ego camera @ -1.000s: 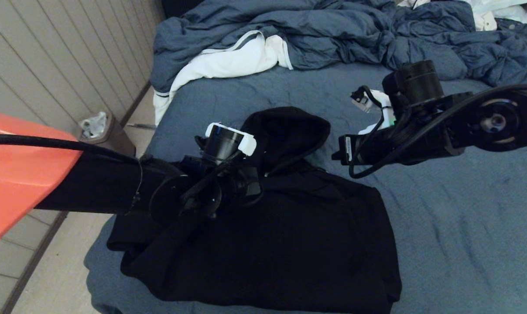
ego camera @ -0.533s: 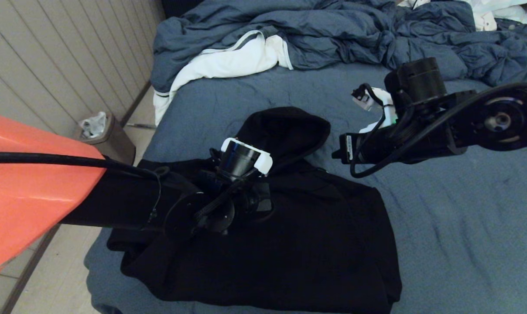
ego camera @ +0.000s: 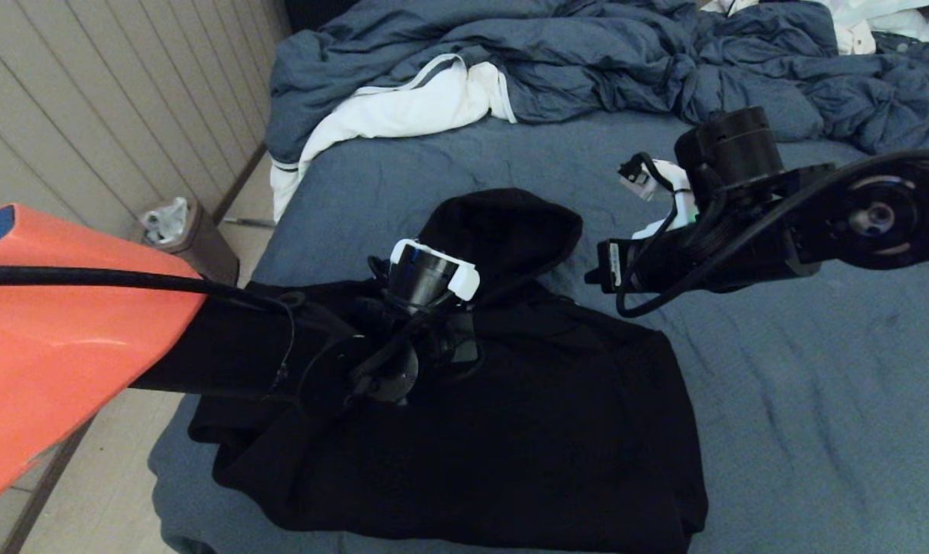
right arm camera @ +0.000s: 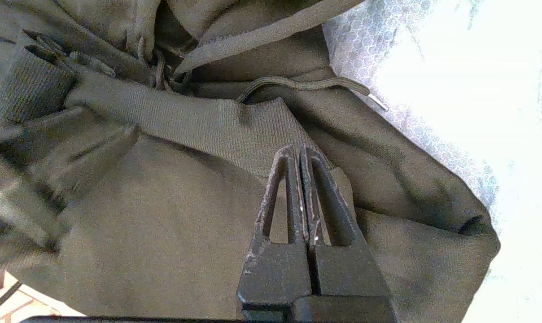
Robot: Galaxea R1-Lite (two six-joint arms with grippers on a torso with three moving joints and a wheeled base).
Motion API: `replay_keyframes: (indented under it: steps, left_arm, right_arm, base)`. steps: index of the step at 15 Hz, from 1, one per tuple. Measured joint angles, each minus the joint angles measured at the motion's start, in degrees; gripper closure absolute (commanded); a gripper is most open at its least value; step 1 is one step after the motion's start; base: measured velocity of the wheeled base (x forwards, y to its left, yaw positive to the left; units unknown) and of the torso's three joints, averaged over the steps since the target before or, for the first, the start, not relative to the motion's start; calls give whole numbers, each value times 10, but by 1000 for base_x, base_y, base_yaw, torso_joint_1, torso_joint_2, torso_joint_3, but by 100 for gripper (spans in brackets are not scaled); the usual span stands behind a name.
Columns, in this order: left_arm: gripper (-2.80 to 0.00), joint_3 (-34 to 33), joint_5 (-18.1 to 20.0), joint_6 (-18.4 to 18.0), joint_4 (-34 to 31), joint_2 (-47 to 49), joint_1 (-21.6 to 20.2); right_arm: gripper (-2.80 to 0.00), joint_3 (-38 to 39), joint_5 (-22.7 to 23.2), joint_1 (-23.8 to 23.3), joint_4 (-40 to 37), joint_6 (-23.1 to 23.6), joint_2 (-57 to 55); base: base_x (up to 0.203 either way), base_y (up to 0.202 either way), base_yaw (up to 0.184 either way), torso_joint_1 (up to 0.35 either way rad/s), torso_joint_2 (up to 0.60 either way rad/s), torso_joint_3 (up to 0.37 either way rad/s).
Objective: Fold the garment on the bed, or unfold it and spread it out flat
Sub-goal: Unfold the black sweatshirt
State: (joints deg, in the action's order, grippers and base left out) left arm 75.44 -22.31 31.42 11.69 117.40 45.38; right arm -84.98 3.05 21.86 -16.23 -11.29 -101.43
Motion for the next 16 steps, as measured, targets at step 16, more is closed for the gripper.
replay_keyframes:
  steps: [16]
  left_arm:
    - [-280, 30, -56, -1, 20, 33, -13]
  right_arm:
    - [0, 2, 1, 0, 4, 0, 0]
  base:
    - [0, 0, 0, 0, 0, 0]
